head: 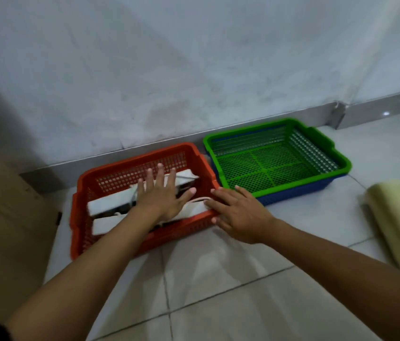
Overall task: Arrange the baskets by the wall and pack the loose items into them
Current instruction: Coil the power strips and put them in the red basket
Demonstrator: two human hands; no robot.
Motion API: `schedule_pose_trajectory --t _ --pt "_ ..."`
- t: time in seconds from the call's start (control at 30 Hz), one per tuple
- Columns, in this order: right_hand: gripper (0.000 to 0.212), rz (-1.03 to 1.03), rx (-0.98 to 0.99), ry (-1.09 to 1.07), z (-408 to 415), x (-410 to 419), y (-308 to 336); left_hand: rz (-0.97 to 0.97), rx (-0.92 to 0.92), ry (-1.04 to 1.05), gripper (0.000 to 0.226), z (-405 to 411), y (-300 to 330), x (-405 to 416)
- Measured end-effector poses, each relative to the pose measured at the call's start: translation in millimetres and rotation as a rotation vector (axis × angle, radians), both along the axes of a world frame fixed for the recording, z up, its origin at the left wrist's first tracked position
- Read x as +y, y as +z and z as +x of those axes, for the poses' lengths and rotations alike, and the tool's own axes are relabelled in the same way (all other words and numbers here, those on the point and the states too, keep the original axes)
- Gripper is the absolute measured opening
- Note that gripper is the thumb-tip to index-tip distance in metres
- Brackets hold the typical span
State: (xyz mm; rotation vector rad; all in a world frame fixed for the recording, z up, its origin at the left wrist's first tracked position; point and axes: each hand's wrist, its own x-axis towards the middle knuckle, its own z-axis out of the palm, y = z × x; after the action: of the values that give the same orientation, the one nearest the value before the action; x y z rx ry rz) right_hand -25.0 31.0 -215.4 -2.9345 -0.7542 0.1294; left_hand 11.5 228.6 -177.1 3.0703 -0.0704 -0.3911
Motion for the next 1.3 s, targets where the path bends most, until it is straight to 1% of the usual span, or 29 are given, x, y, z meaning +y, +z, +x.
schedule_pose_trajectory --t 0.07,0.13,0.2,0.23,0.33,0.47,0.57,0.63,0.73,0.83,0.93,1.0,1.1,1.13,1.2,1.3 --pt "0.075 -0.1 0.014 -0.007 -11 -34 10 -0.012 -0.033 -0.15 0.083 -4 16 -41" --pt "0.073 -0.153 0.008 -0.07 -20 -68 23 -0.009 -0.052 -0.254 0.082 -8 33 -78" --pt "0.059 -0.184 -0.012 -0.161 -33 -105 40 0.006 -0.078 -0.361 0.082 -15 49 -116" --pt "0.057 -0.189 -0.026 -0.204 -40 -124 49 0.013 -0.088 -0.413 0.081 -19 56 -136" --pt "0.058 -0.186 -0.1 -0.329 -64 -171 83 0.025 -0.114 -0.544 0.081 -35 76 -188" --pt "0.058 -0.15 -0.189 -0.504 -105 -227 127 -0.029 -0.211 -0.71 0.079 -60 106 -258" --pt "0.058 -0.158 -0.256 -0.624 -140 -272 158 -0.068 -0.277 -0.824 0.086 -86 132 -316" --pt "0.059 -0.145 -0.297 -0.694 -158 -301 178 -0.129 -0.301 -0.888 0.089 -107 147 -350" --pt "0.059 -0.155 -0.34 -0.789 -183 -344 203 -0.295 -0.292 -0.95 0.08 -140 167 -398" --pt "0.056 -0.114 -0.355 -0.909 -214 -390 217 -0.457 -0.284 -0.99 0.079 -174 182 -440" --pt "0.051 -0.014 -0.349 -1.024 -251 -439 211 -0.578 -0.307 -1.033 0.069 -213 188 -483" --pt "0.047 0.071 -0.311 -1.097 -277 -463 198 -0.624 -0.355 -1.072 0.063 -240 187 -505" --pt "0.044 0.314 -0.248 -1.194 -316 -491 167 -0.642 -0.535 -1.186 0.051 -280 168 -534" --pt "0.041 0.351 -0.24 -1.219 -328 -496 155 -0.645 -0.603 -1.237 0.049 -291 159 -540" --pt "0.036 0.343 -0.21 -1.233 -353 -502 129 -0.639 -0.67 -1.372 0.046 -314 138 -551" --pt "0.033 0.249 -0.09 -1.181 -381 -497 91 -0.575 -0.617 -1.576 0.043 -334 94 -557"
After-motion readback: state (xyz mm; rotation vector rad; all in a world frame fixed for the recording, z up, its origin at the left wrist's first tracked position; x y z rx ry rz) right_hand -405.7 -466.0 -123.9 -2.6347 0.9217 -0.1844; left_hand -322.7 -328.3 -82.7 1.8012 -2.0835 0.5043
